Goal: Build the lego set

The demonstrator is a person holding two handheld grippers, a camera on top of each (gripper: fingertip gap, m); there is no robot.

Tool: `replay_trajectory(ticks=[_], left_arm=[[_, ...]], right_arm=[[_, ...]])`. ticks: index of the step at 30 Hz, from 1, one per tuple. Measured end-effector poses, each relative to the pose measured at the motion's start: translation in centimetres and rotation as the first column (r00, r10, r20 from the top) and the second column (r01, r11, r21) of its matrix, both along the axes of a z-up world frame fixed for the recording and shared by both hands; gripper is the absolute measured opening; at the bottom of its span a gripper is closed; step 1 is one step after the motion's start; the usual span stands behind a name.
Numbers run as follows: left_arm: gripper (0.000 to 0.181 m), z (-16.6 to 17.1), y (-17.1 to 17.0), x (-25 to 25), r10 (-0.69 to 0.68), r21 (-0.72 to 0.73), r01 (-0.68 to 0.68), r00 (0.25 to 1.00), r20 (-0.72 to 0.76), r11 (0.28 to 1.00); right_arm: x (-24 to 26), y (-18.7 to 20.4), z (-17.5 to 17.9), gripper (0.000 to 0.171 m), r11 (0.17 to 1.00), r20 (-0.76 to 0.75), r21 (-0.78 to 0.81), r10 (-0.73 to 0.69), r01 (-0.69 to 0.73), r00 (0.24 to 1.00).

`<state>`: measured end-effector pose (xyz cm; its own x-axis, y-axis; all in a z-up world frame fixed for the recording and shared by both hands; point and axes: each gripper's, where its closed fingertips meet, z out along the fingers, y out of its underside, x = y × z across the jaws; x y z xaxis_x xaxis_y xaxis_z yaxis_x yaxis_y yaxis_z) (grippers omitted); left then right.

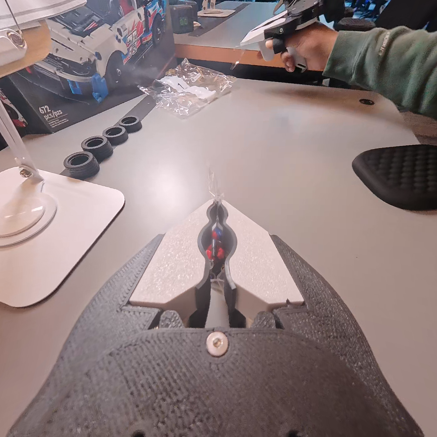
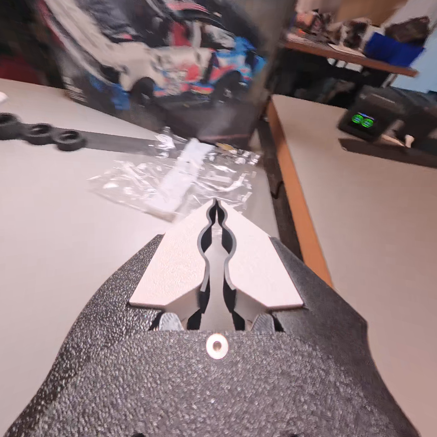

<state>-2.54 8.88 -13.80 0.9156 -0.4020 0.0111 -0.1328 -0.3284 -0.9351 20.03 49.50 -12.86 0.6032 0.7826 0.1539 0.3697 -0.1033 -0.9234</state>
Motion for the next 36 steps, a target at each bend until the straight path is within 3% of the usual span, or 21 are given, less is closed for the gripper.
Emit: replay_trajectory(ticks=[5, 8, 12, 14, 18, 23, 28, 31, 33, 36], left_arm=[[0.000, -0.6, 0.1, -0.3, 0.026, -0.006, -0.026, 1.000, -0.016, 1.000], [0.000, -0.6, 0.0, -0.4, 0.033, 0.000, -0.033, 0.999, -0.014, 0.999], [0.000, -0.6, -0.1, -0.6, 0.045, 0.002, -0.045, 0.999, -0.010, 0.999], [0.000, -0.6, -0.1, -0.7, 0.048, 0.001, -0.048, 0.999, -0.009, 0.999], [0.000, -0.6, -0.1, -0.7, 0.042, -0.004, -0.042, 0.999, -0.002, 0.999], [0.000, -0.6, -0.2, -0.8, 0.047, -0.020, -0.047, 0.999, 0.004, 0.999], [0.000, -0.6, -0.4, -0.4, 0.028, -0.050, -0.027, 0.999, 0.028, 0.998], [0.000, -0.7, -0.5, -0.1, 0.016, -0.055, -0.015, 1.000, 0.020, 0.998], [0.000, -0.7, -0.5, 0.1, 0.004, -0.054, -0.004, 1.000, 0.003, 0.999], [0.000, -0.7, -0.6, 0.7, -0.025, -0.050, 0.024, 0.999, -0.024, 0.998]], right_arm=[[1.4, 6.5, -1.7, 0.000, 0.987, -0.028, -0.073, -0.147, 0.145, 0.989], [1.4, 9.3, -3.5, 0.000, 0.972, 0.055, -0.047, -0.230, 0.232, 0.972], [1.2, 9.9, -7.3, 0.000, 0.952, 0.207, -0.131, -0.249, 0.278, 0.946], [1.0, 9.5, -7.8, 0.009, 0.951, 0.240, -0.146, -0.234, 0.274, 0.942], [1.5, 8.8, -6.1, 0.021, 0.965, 0.261, -0.071, -0.226, 0.252, 0.939], [2.0, 7.0, -1.2, 0.024, 0.975, 0.180, 0.062, -0.223, 0.215, 0.958], [-1.2, 1.0, 2.8, 0.024, 0.999, 0.019, 0.022, -0.030, 0.030, 0.999], [-5.4, -5.8, 5.1, 0.023, 0.978, -0.154, -0.021, 0.203, -0.209, 0.967], [-9.1, -12.9, 7.2, 0.023, 0.893, -0.294, -0.018, 0.425, -0.449, 0.856], [-14.1, -25.1, 7.2, 0.027, 0.632, -0.304, -0.005, 0.737, -0.775, 0.603]])
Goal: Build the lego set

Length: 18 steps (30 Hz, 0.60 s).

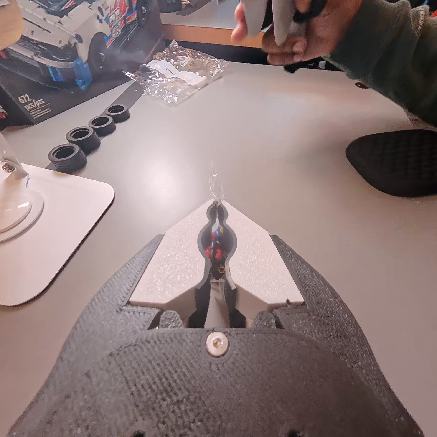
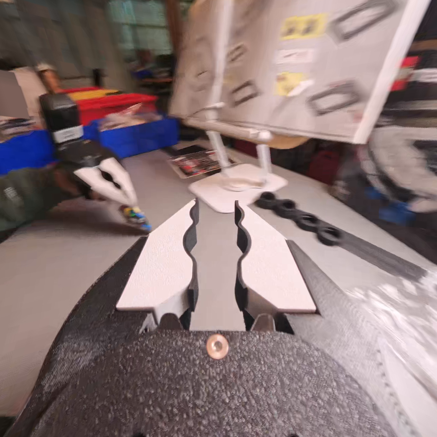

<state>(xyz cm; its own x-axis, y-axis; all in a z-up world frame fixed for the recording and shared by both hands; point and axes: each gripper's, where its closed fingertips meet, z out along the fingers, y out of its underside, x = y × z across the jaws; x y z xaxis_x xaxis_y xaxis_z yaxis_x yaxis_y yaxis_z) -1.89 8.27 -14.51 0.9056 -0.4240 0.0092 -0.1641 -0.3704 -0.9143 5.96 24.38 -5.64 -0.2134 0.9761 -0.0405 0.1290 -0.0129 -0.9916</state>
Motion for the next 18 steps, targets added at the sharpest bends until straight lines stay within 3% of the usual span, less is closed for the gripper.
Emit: replay_trajectory(ticks=[3, 5, 8, 11, 18], left_arm=[[0.000, 0.0, -0.3, 0.6, -0.037, 0.004, 0.037, 0.999, -0.022, 0.999], [0.000, 0.0, -0.7, 1.3, -0.087, 0.008, 0.087, 0.995, -0.046, 0.996], [0.000, 0.0, -1.7, 2.7, -0.187, 0.009, 0.188, 0.980, -0.065, 0.982], [0.000, -0.1, -2.6, 3.3, -0.248, -0.001, 0.249, 0.965, -0.082, 0.969], [0.000, 0.0, -3.0, 4.8, -0.330, 0.001, 0.330, 0.944, -0.025, 0.944]], right_arm=[[-3.3, -10.4, -4.0, 0.043, 0.933, 0.179, 0.048, 0.344, -0.357, 0.922], [-5.4, -14.6, -6.1, 0.054, 0.884, 0.257, 0.052, 0.437, -0.464, 0.862], [-6.6, -19.5, -7.4, 0.043, 0.796, 0.285, -0.037, 0.588, -0.605, 0.757], [-6.7, -21.4, -8.7, 0.028, 0.753, 0.308, -0.026, 0.632, -0.658, 0.711], [-5.1, -21.2, -8.7, 0.024, 0.725, 0.265, -0.088, 0.678, -0.684, 0.685]])
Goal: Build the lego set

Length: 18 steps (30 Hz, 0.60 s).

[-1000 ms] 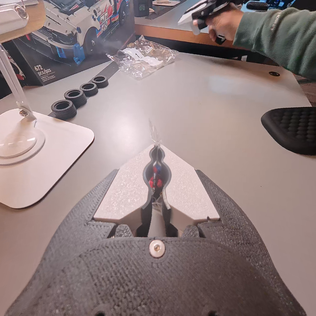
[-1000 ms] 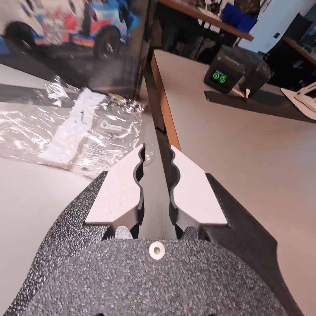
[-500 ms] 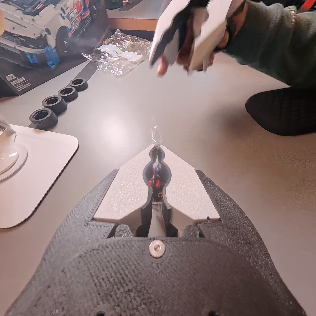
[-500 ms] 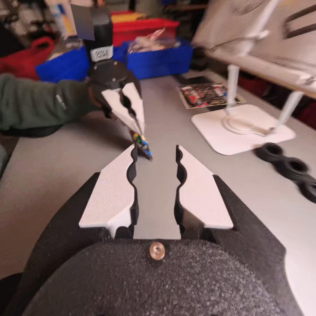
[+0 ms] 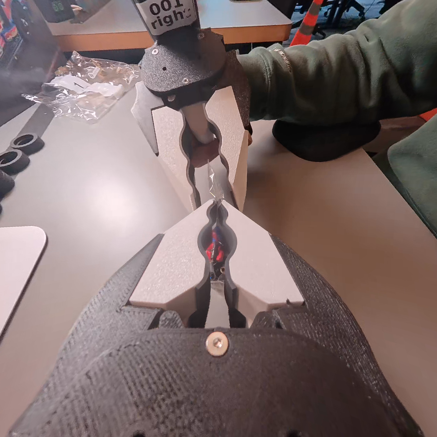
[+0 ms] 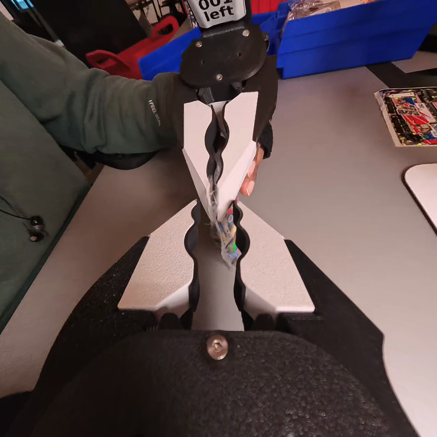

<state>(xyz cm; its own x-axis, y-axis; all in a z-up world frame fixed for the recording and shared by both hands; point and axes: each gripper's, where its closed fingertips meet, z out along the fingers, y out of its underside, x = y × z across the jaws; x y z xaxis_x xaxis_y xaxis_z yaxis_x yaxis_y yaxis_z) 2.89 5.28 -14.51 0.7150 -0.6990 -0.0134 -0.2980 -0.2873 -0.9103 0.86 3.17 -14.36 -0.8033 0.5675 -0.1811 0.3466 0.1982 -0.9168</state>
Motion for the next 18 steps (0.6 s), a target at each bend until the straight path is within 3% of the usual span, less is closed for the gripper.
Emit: replay_trajectory(ticks=[4, 8, 10, 15, 18], left_arm=[[0.000, 0.0, 0.1, -0.1, 0.008, 0.004, -0.008, 1.000, -0.007, 1.000], [0.000, -0.1, 0.1, 0.0, 0.004, 0.009, -0.004, 1.000, -0.017, 1.000], [0.000, 0.0, 0.2, -0.2, 0.017, 0.011, -0.016, 1.000, -0.013, 1.000], [0.000, -0.1, 0.4, -0.5, 0.030, 0.016, -0.029, 0.999, -0.016, 0.999], [0.033, -0.1, 0.4, -1.4, 0.059, 0.009, -0.059, 0.998, 0.003, 0.998]], right_arm=[[0.0, 0.6, 1.8, 0.025, 0.995, -0.040, -0.095, -0.019, 0.015, 0.999], [0.0, 0.9, 1.6, 0.014, 0.998, -0.065, -0.048, -0.042, 0.039, 0.997], [0.1, 1.2, 1.9, 0.000, 0.998, -0.084, -0.056, -0.044, 0.039, 0.995], [0.2, 1.5, 1.9, 0.000, 0.999, -0.099, -0.033, -0.043, 0.040, 0.994], [0.0, 2.5, 2.0, 0.000, 0.996, -0.101, -0.035, -0.079, 0.076, 0.992]])
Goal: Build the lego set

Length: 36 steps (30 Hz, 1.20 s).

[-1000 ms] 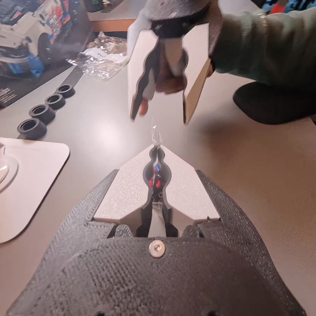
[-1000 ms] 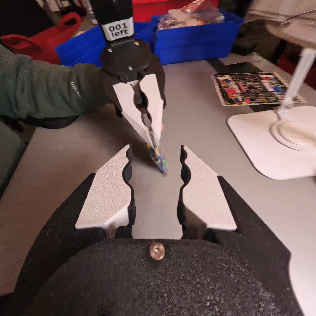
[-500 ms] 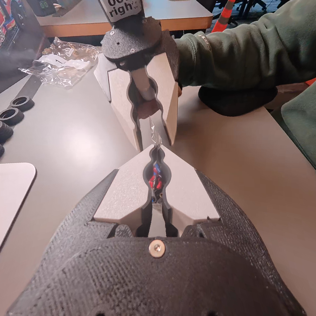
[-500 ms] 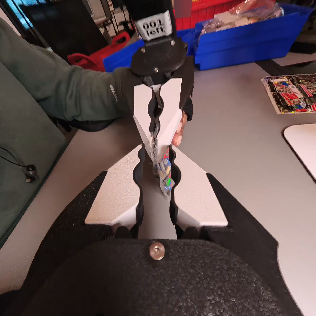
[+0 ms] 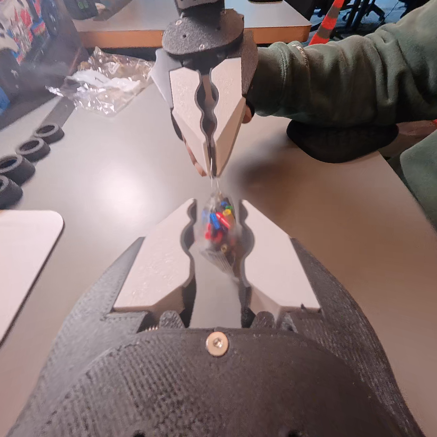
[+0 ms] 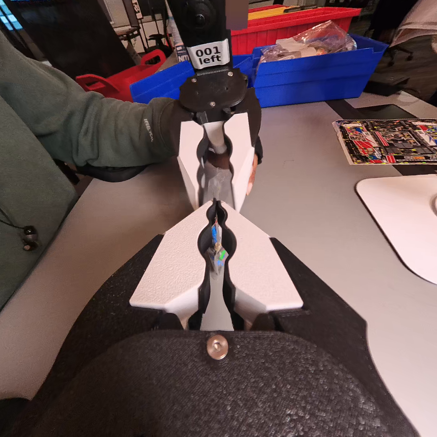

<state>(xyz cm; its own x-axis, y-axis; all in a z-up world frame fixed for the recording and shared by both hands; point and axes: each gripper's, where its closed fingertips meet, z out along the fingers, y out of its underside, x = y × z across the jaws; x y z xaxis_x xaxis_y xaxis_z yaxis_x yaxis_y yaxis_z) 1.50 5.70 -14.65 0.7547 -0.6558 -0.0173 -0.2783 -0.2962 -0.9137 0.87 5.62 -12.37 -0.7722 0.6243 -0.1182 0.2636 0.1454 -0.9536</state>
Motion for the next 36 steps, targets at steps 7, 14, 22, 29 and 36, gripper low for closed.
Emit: replay_trajectory(ticks=[7, 14, 22, 29, 36], left_arm=[[0.066, -2.1, -0.5, -0.9, 0.020, -0.166, 0.011, 0.982, 0.186, 0.986], [0.062, -1.5, -0.6, -3.4, 0.102, -0.212, -0.041, 0.953, 0.285, 0.976], [0.015, -5.9, 0.3, -3.9, 0.197, -0.364, -0.127, 0.967, 0.161, 0.922], [0.010, -5.5, -2.6, -4.5, 0.225, -0.492, -0.075, 0.941, 0.253, 0.867], [0.009, -5.8, -7.0, -4.0, 0.386, -0.623, -0.060, 0.829, 0.404, 0.780]], right_arm=[[-0.6, 1.0, -1.4, 0.000, 0.999, 0.036, 0.001, -0.043, 0.043, 0.998], [-0.8, 2.2, -0.6, 0.000, 0.995, 0.002, -0.045, -0.085, 0.085, 0.996], [-4.0, 4.7, -1.4, 0.000, 0.948, -0.015, -0.067, -0.314, 0.312, 0.949], [-5.8, 3.8, -4.7, 0.000, 0.927, 0.060, 0.038, -0.374, 0.372, 0.926], [-5.8, 0.1, -5.5, 0.022, 0.940, -0.012, 0.225, -0.262, 0.258, 0.965]])
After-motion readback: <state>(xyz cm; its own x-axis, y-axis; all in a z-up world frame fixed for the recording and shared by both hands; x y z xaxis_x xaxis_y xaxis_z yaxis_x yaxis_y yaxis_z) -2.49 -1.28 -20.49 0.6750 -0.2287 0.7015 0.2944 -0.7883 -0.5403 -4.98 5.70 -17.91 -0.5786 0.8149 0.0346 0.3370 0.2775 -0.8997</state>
